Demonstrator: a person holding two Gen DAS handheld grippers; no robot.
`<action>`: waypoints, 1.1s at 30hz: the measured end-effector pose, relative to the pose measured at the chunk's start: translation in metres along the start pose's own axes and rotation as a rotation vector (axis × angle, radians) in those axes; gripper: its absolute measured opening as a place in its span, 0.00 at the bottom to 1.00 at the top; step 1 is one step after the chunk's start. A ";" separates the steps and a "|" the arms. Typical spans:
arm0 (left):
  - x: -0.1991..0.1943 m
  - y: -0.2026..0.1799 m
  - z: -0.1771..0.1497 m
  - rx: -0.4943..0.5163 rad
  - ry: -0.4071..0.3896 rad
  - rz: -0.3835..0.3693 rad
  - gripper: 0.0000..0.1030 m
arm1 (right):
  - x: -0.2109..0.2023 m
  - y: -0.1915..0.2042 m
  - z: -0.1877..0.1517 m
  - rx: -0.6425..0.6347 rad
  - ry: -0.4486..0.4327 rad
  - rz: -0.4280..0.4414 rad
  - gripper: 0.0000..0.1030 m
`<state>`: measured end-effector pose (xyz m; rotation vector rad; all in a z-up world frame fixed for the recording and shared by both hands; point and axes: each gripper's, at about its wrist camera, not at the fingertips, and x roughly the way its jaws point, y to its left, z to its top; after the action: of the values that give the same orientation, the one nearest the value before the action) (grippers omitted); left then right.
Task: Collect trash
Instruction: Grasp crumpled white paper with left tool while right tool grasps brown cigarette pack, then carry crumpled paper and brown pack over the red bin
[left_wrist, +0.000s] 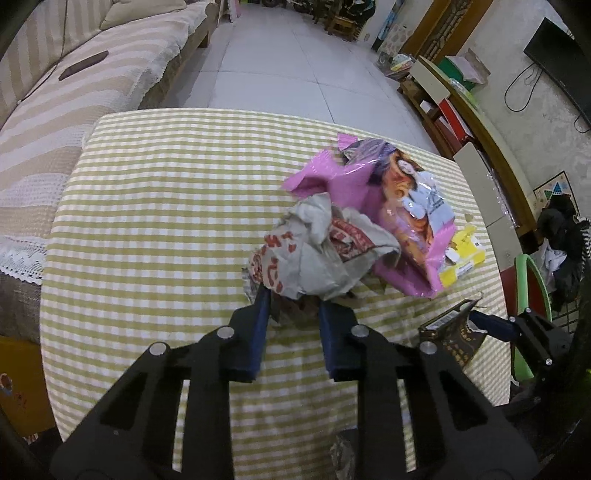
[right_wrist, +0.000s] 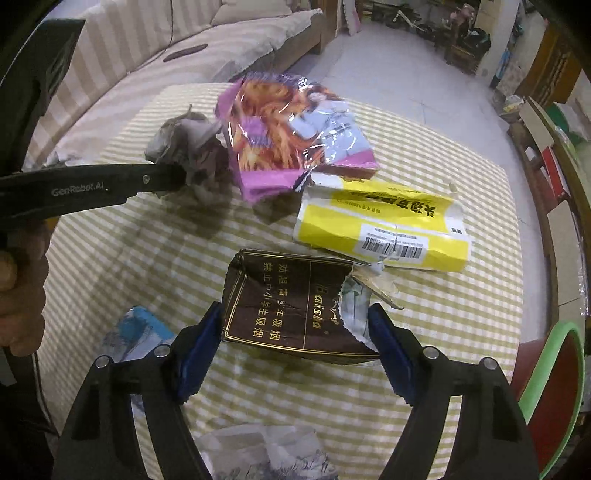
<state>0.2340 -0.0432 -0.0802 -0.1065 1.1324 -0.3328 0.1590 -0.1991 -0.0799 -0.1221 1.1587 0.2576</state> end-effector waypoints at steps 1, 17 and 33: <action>-0.004 0.001 -0.002 -0.004 -0.003 -0.001 0.22 | -0.004 0.000 -0.002 0.001 -0.008 0.008 0.74; -0.071 -0.011 -0.030 -0.018 -0.081 0.013 0.09 | -0.084 0.021 -0.018 0.015 -0.163 0.015 0.73; -0.126 -0.047 -0.050 0.044 -0.156 0.013 0.09 | -0.150 0.015 -0.044 0.076 -0.286 0.002 0.73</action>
<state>0.1315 -0.0441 0.0199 -0.0845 0.9705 -0.3324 0.0594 -0.2152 0.0410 -0.0158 0.8829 0.2240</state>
